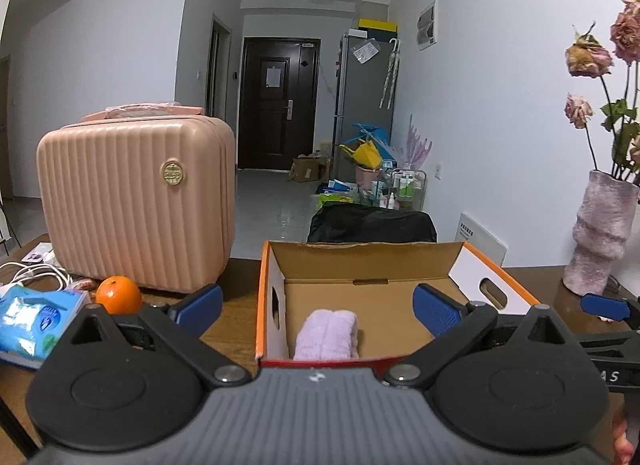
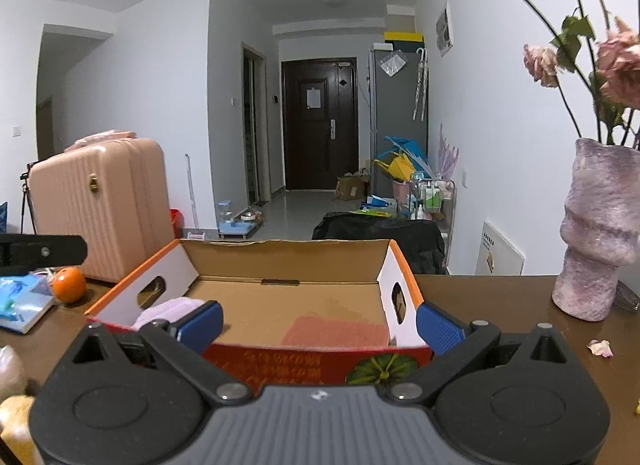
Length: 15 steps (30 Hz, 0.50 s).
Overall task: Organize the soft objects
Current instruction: 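Open both tools to drop the sponge and towel roll into the box, then move both tools back toward the remaining soft objects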
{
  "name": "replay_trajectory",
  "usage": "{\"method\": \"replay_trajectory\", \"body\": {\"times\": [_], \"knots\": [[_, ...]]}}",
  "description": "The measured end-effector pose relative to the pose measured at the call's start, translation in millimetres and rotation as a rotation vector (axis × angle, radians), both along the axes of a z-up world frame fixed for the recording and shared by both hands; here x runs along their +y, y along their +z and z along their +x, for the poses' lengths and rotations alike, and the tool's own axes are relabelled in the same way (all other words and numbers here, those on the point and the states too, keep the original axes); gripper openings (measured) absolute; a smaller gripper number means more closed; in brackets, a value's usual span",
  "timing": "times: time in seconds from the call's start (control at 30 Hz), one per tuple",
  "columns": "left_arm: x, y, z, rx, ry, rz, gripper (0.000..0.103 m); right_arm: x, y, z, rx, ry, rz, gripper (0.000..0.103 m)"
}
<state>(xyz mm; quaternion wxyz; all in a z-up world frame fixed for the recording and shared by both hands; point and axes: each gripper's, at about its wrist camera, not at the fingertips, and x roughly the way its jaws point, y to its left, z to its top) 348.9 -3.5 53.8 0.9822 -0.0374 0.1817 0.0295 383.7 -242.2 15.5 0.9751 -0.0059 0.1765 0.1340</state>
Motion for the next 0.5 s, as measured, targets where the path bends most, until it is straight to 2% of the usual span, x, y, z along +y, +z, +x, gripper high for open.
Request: {"method": "replay_trajectory", "body": {"times": [0.5], "knots": [[4.5,-0.2,-79.9,-0.017,-0.032,0.029,0.103,0.9,-6.6,-94.3,-0.022,0.041,0.002,0.103]]}}
